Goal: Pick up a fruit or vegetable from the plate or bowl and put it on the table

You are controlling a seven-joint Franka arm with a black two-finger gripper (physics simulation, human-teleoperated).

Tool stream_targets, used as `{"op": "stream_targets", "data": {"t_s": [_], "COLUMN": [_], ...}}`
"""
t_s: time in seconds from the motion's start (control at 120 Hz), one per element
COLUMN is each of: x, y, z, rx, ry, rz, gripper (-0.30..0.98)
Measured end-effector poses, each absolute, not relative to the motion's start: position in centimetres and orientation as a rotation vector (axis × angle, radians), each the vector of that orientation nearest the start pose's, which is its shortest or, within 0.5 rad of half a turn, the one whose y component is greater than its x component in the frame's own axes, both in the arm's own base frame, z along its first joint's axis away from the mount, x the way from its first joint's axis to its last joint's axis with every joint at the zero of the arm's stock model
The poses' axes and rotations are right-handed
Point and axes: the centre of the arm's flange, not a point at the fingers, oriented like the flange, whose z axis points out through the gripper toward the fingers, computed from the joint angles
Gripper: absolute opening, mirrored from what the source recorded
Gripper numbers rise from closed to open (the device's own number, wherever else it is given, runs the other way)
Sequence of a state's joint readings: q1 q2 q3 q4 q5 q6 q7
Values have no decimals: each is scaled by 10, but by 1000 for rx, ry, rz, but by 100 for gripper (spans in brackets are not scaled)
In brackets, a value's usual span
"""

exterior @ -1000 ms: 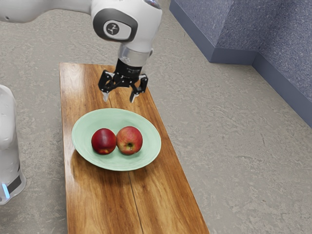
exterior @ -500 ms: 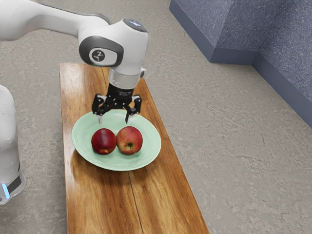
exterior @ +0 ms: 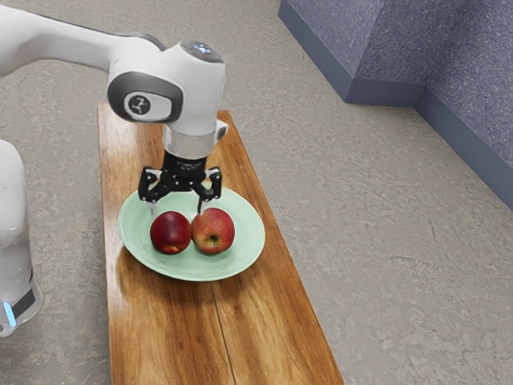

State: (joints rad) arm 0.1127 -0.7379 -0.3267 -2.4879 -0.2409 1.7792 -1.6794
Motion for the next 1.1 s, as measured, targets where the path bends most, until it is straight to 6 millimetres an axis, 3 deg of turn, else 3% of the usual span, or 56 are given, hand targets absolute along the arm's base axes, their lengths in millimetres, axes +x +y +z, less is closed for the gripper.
{"op": "stream_targets", "data": {"t_s": [0.367, 1.1], "x": [319, 329], "y": [-102, -92], "z": [494, 454], "rx": [2165, 2133], "ry": [2276, 2336], "rz": [-51, -143], "gripper": [68, 66]}}
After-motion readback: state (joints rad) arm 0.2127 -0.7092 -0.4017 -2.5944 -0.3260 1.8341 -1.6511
